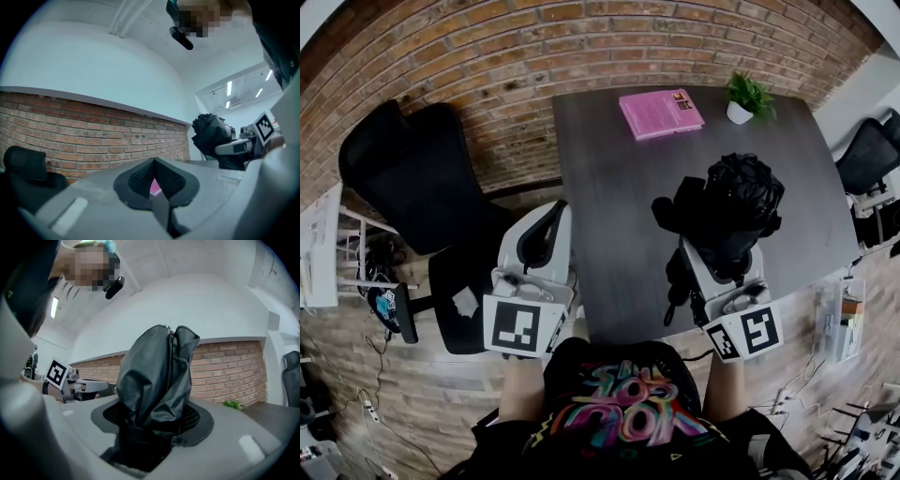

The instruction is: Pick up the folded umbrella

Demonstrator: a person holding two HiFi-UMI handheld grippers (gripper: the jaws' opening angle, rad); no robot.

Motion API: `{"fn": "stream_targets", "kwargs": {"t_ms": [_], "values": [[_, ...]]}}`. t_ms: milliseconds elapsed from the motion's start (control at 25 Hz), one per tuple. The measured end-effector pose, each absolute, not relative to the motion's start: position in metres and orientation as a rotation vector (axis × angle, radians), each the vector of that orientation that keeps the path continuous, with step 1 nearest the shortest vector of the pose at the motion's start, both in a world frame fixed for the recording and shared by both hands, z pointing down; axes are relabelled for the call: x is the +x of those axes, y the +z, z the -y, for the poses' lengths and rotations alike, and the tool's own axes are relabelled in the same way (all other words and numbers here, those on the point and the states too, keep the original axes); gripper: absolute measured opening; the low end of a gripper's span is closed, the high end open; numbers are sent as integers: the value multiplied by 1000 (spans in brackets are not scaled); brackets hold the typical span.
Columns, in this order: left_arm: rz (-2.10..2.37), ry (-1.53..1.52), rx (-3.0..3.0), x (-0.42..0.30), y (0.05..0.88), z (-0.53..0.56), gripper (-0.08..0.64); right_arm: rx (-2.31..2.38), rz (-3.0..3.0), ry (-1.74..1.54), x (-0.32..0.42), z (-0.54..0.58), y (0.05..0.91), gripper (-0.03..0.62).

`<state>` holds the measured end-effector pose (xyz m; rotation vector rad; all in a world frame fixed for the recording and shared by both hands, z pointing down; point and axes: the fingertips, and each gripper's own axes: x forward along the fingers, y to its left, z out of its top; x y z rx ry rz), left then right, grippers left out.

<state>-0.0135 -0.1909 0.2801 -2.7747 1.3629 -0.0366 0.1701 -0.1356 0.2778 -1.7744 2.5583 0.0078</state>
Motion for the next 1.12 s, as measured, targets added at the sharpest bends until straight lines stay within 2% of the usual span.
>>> {"fn": "stream_targets", "kwargs": {"t_ms": [1120], "values": [[-1390, -27, -2753, -17, 278, 186, 2, -1711, -2636, -16, 146, 138, 284, 270]]}}
